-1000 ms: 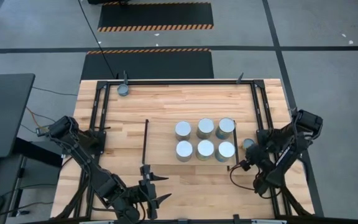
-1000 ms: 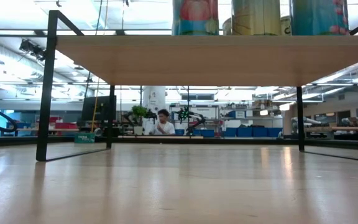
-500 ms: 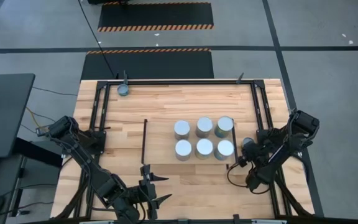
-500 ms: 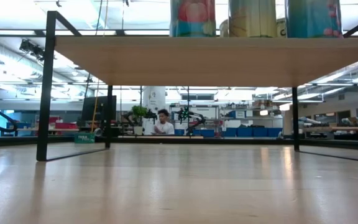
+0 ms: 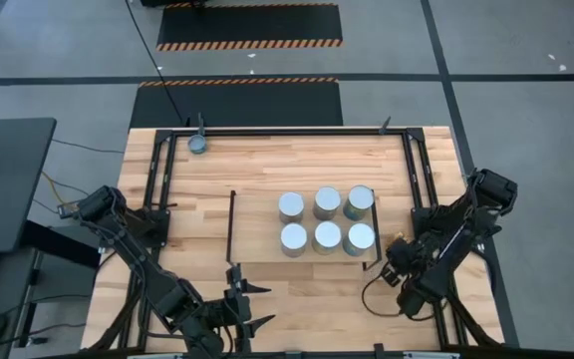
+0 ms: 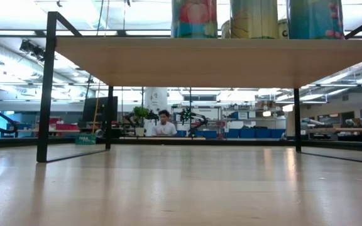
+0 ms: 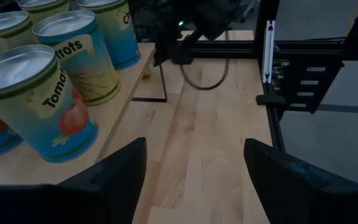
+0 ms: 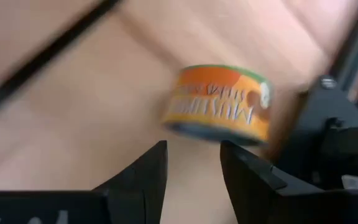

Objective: Pick and place cans onto a shelf
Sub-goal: Put the canned mushrooms on the shelf

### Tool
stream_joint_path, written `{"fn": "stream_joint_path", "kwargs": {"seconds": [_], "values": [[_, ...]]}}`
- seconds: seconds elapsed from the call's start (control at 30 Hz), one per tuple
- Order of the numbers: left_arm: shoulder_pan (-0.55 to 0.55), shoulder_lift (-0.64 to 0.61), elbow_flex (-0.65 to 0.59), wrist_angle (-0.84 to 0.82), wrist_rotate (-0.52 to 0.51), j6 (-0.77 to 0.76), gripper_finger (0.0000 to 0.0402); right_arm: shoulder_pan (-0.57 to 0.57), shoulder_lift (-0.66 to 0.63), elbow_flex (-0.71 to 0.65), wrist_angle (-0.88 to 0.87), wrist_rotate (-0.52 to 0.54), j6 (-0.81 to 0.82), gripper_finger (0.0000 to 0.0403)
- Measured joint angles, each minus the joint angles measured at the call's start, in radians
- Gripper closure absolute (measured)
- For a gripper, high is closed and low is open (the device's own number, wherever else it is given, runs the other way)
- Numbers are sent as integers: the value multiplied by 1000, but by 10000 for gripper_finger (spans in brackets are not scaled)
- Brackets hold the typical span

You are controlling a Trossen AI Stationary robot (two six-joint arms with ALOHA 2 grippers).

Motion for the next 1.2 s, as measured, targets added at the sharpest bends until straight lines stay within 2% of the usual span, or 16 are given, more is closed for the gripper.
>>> {"fn": "stream_joint_path", "kwargs": {"seconds": [0.1, 0.23, 0.37, 0.5, 0.7, 0.87, 1.2], "values": [[0, 0, 0, 0, 0, -10, 127, 27, -19, 76, -12, 8, -59, 246], [0, 0, 0, 0, 0, -11, 127, 60, -36, 156, -72, 71, -132, 246], [0, 0, 0, 0, 0, -11, 127, 105, -36, 171, -81, 117, -355, 241], [0, 0, 0, 0, 0, -14, 127, 124, -36, 171, -119, 92, -601, 220], [1, 0, 0, 0, 0, -18, 127, 35, -36, 171, -213, 20, -872, 156], [3, 3, 0, 1, -2, -28, 127, -39, -71, 132, -110, 50, -1078, 113], [3, 4, 0, 1, -3, -60, 127, -133, -173, 38, 28, 71, -1170, 109]]}}
